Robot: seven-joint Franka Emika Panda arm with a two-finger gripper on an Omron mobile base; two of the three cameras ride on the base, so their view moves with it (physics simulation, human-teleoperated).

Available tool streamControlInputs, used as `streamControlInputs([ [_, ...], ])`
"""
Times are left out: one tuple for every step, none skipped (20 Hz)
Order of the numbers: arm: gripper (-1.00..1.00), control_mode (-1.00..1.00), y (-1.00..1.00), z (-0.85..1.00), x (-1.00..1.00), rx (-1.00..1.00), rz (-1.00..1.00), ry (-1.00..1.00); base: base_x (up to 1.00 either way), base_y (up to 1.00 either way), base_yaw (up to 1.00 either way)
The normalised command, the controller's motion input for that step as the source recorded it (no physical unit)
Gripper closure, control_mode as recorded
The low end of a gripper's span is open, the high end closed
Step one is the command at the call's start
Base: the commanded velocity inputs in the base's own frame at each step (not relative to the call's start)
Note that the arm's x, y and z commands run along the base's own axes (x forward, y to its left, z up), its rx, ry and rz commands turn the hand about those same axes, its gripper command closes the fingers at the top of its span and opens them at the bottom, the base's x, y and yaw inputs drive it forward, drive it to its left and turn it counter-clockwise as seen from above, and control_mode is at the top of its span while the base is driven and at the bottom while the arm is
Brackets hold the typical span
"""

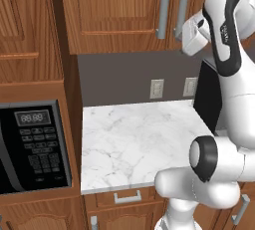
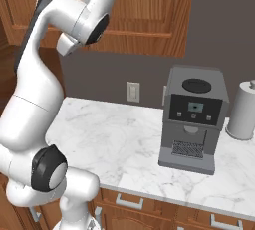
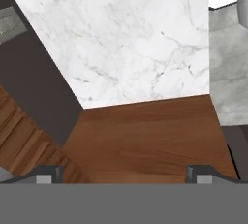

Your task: Open the cabinet. Pick the spray and place it next to the sink. Then close the cabinet.

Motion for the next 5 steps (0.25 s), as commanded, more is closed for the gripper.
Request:
streamControlInputs([
  [-1.00,-1.00,0.14,-0.15,0.94,0.12,0.00,0.00,0.00,0.00,0.00],
  [-1.00,-1.00,0.13,-0.17,0.93,0.11,0.00,0.00,0.00,0.00,0.00],
  [-1.00,-1.00,0.13,-0.21,0.84,0.09,0.00,0.00,0.00,0.00,0.00],
  [-1.00,-1.00,0.17,-0.24,0.60,0.03,0.00,0.00,0.00,0.00,0.00],
  [-1.00,-1.00,0.21,-0.26,0.44,0.01,0.00,0.00,0.00,0.00,0.00],
])
